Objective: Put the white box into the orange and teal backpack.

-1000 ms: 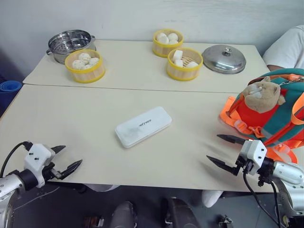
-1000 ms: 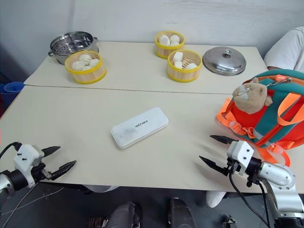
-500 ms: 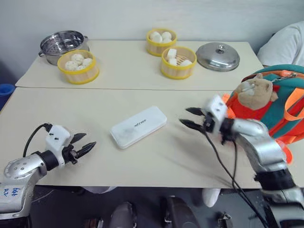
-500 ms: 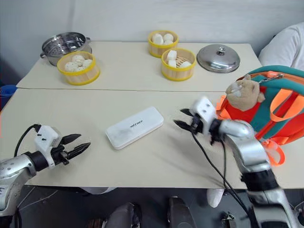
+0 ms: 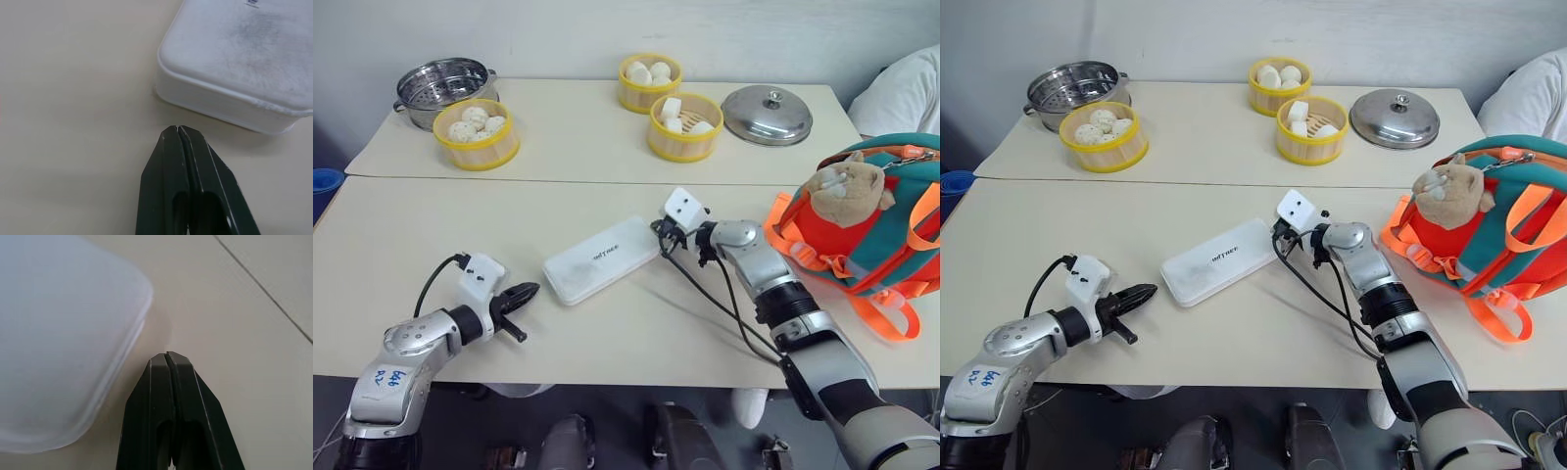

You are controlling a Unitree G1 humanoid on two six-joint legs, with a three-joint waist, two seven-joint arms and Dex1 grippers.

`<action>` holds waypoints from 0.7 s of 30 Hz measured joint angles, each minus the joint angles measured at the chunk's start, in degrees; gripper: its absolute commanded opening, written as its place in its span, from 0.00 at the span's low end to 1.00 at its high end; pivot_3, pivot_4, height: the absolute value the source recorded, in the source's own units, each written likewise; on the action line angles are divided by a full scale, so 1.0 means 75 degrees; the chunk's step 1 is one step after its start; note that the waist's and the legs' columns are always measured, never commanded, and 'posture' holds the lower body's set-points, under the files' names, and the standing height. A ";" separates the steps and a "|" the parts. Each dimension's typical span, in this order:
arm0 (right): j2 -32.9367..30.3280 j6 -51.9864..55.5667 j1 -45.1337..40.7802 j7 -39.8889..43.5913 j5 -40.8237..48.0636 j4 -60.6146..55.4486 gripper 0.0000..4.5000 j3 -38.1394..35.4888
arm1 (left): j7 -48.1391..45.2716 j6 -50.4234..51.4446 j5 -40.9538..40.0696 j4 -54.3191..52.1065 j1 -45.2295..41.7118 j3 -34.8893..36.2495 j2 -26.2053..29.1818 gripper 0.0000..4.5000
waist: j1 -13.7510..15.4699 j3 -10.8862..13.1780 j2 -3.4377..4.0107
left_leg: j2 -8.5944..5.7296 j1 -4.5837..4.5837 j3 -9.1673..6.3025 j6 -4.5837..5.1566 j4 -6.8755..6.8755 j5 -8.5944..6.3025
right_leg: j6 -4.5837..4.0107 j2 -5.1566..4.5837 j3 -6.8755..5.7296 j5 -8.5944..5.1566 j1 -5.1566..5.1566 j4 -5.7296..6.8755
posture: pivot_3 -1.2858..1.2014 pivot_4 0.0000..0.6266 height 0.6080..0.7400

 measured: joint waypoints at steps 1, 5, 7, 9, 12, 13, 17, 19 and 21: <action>-0.0014 0.0028 0.0076 0.0181 0.0020 -0.0148 0.00 -0.0011 | 0.0005 -0.0002 -0.0008 -0.0001 -0.0091 -0.0058 -0.0063 0.01 | 0.0001 0.0000 -0.0001 | 0.0001 0.0000 -0.0002 -0.0002 0.0000 0.0002 | 0.0000 0.0000 -0.0001 0.0000 0.0000 0.0001 | 0.52 0.24 1.00; -0.0399 0.0444 0.0729 0.0769 0.0103 -0.1207 0.00 -0.0073 | 0.0006 -0.0015 0.0065 0.0089 -0.0211 -0.0161 -0.0062 0.01 | 0.0016 -0.0001 -0.0001 | 0.0001 0.0001 -0.0005 -0.0005 -0.0004 0.0003 | 0.0000 0.0001 -0.0003 0.0000 0.0000 0.0004 | 0.52 0.24 1.00; -0.0722 0.1026 0.1243 0.1082 0.0260 -0.2243 0.00 -0.0147 | -0.0028 -0.0077 0.0146 0.0129 -0.0230 -0.0251 -0.0052 0.01 | 0.0033 -0.0001 -0.0001 | 0.0000 0.0001 -0.0008 -0.0004 -0.0004 0.0003 | 0.0000 0.0001 -0.0003 0.0000 0.0001 0.0002 | 0.52 0.24 1.00; -0.0979 0.1556 0.1662 0.1302 0.0435 -0.3103 0.00 -0.0230 | -0.0034 -0.0151 0.0240 0.0160 -0.0215 -0.0305 -0.0045 0.01 | 0.0037 -0.0001 -0.0001 | 0.0000 0.0001 -0.0008 -0.0002 -0.0004 0.0001 | 0.0000 0.0000 -0.0003 0.0000 0.0001 0.0001 | 0.52 0.24 1.00; -0.1625 0.2464 0.2620 0.1763 0.0807 -0.4756 0.00 -0.0312 | -0.0136 -0.0310 0.0282 0.0190 -0.0159 -0.0384 -0.0046 0.01 | 0.0068 -0.0002 -0.0002 | 0.0001 0.0003 -0.0013 0.0033 -0.0008 -0.0020 | 0.0000 0.0001 -0.0005 0.0000 0.0005 -0.0002 | 0.52 0.24 1.00; -0.1852 0.2772 0.2969 0.1837 0.0925 -0.5319 0.00 -0.0356 | -0.0185 -0.0341 0.0287 0.0197 -0.0170 -0.0438 -0.0054 0.01 | 0.0086 -0.0002 -0.0002 | 0.0001 0.0004 -0.0013 0.0034 -0.0008 -0.0021 | 0.0000 0.0001 -0.0006 0.0000 0.0005 -0.0004 | 0.52 0.24 1.00; -0.2337 0.3628 0.3820 0.1754 0.1092 -0.6717 0.00 -0.0472 | -0.0429 -0.0419 0.0290 0.0213 -0.0166 -0.0621 -0.0029 0.01 | 0.0116 -0.0004 -0.0005 | 0.0000 0.0036 -0.0013 0.0037 -0.0011 -0.0024 | 0.0000 0.0000 -0.0002 0.0000 0.0037 -0.0009 | 0.52 0.24 1.00; -0.2397 0.4035 0.4098 0.1580 0.1150 -0.7170 0.00 -0.0574 | -0.0525 -0.0492 0.0325 0.0227 -0.0167 -0.0717 0.0003 0.01 | 0.0130 -0.0005 -0.0007 | 0.0000 0.0060 -0.0012 0.0036 -0.0022 -0.0025 | -0.0004 0.0000 -0.0001 -0.0002 0.0054 -0.0011 | 0.52 0.24 1.00; -0.2426 0.4332 0.4429 0.1368 0.1237 -0.7558 0.00 -0.0724 | -0.0548 -0.0576 0.0383 0.0248 -0.0198 -0.0806 -0.0007 0.01 | 0.0172 -0.0005 -0.0008 | 0.0001 0.0062 -0.0013 0.0034 -0.0024 -0.0026 | -0.0007 0.0001 -0.0001 -0.0004 0.0055 -0.0010 | 0.52 0.24 1.00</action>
